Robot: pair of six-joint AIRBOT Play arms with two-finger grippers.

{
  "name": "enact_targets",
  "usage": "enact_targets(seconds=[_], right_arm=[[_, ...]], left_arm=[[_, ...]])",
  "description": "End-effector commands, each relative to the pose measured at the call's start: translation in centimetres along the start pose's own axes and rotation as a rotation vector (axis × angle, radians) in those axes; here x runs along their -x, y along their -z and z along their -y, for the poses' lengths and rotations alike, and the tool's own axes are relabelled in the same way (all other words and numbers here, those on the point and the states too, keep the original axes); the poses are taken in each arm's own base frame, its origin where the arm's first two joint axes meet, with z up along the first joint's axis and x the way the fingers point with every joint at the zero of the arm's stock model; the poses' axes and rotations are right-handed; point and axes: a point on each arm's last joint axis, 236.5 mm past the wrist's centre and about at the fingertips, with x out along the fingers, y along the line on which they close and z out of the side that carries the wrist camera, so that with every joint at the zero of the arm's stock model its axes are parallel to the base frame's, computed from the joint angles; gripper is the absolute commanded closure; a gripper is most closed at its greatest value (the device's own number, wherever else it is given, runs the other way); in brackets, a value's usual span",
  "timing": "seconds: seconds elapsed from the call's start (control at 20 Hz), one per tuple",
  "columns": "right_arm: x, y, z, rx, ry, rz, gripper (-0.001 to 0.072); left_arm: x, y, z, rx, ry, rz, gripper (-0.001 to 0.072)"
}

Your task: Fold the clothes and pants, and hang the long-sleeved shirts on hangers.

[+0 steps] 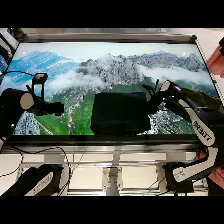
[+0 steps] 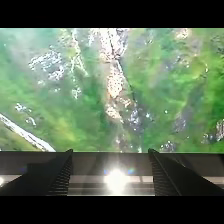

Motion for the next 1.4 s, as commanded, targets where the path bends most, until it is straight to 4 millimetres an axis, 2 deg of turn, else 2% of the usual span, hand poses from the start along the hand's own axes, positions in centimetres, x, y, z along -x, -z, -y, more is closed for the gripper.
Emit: enact_targets(seconds=[0.0, 0.05, 0.15, 0.2, 0.25, 0.35, 0.45, 0.5, 0.6, 0.8, 0.95, 1.0, 1.05, 1.1, 1.15, 1.2, 1.35], right_arm=[[-1.7, -1.4, -2.4, 0.015, -0.057, 0.038, 0.0502], [-1.7, -1.9, -3.1, 0.022, -0.065, 0.055, 0.0686], [-0.9, -2.5, -4.0, 0.04, -0.077, 0.067, 0.0684], [0.3, -2.7, -4.4, 0.059, -0.076, 0.068, 0.0684], [1.9, -3.0, -4.4, 0.075, -0.063, 0.075, 0.0684], [7.1, -3.7, -3.0, 0.079, 0.037, 0.125, 0.0684], [13.6, -2.9, 0.7, 0.053, 0.201, 0.169, 0.0684], [16.8, -1.7, 3.6, -0.005, 0.292, 0.184, 0.0684], [21.6, 1.9, 9.0, -0.159, 0.403, 0.199, 0.0684], [27.6, 9.1, 16.9, -0.472, 0.416, 0.27, 0.0683], [29.7, 13.6, 21.4, -0.664, 0.404, 0.325, 0.0683], [29.8, 14.8, 22.6, -0.719, 0.398, 0.338, 0.0662], [29.6, 16.0, 23.7, -0.774, 0.39, 0.347, 0.056], [29.1, 17.1, 24.5, -0.821, 0.377, 0.345, 0.0366], [28.6, 18.1, 25.0, -0.856, 0.362, 0.335, 0.0212], [28.3, 18.8, 25.3, -0.879, 0.352, 0.33, 0.0169], [28.6, 19.3, 25.4, -0.912, 0.346, 0.352, 0.0161]], left_arm=[[0.0, 0.0, 0.0, 0.001, 0.0, 0.001, 0.0182], [0.0, 0.0, 0.0, 0.001, 0.0, 0.001, 0.0182], [0.0, 0.0, 0.0, 0.001, 0.0, 0.001, 0.0182], [0.0, 0.0, 0.0, 0.001, 0.0, 0.001, 0.0181], [0.0, 0.0, 0.0, 0.001, 0.0, 0.001, 0.0182], [0.0, 0.0, 0.0, 0.001, 0.0, 0.001, 0.0182], [0.0, 0.0, 0.0, 0.001, 0.0, 0.001, 0.0181], [0.0, 0.0, 0.0, 0.001, 0.0, 0.001, 0.0181], [0.0, 0.0, 0.0, 0.001, 0.0, 0.001, 0.0182], [0.0, 0.0, 0.0, 0.001, -0.001, 0.001, 0.0181], [0.0, 0.0, -0.1, 0.0, -0.004, 0.002, 0.0181], [0.0, 0.0, -0.1, 0.0, -0.004, 0.002, 0.0181], [0.0, 0.0, -0.1, 0.0, -0.003, 0.002, 0.0181], [0.0, 0.0, -0.1, 0.0, -0.003, 0.002, 0.0181], [0.0, 0.0, -0.1, 0.0, -0.003, 0.001, 0.0181], [0.0, 0.0, -0.1, 0.0, -0.003, 0.001, 0.0181], [0.0, 0.0, -0.1, 0.0, -0.003, 0.001, 0.0181]])
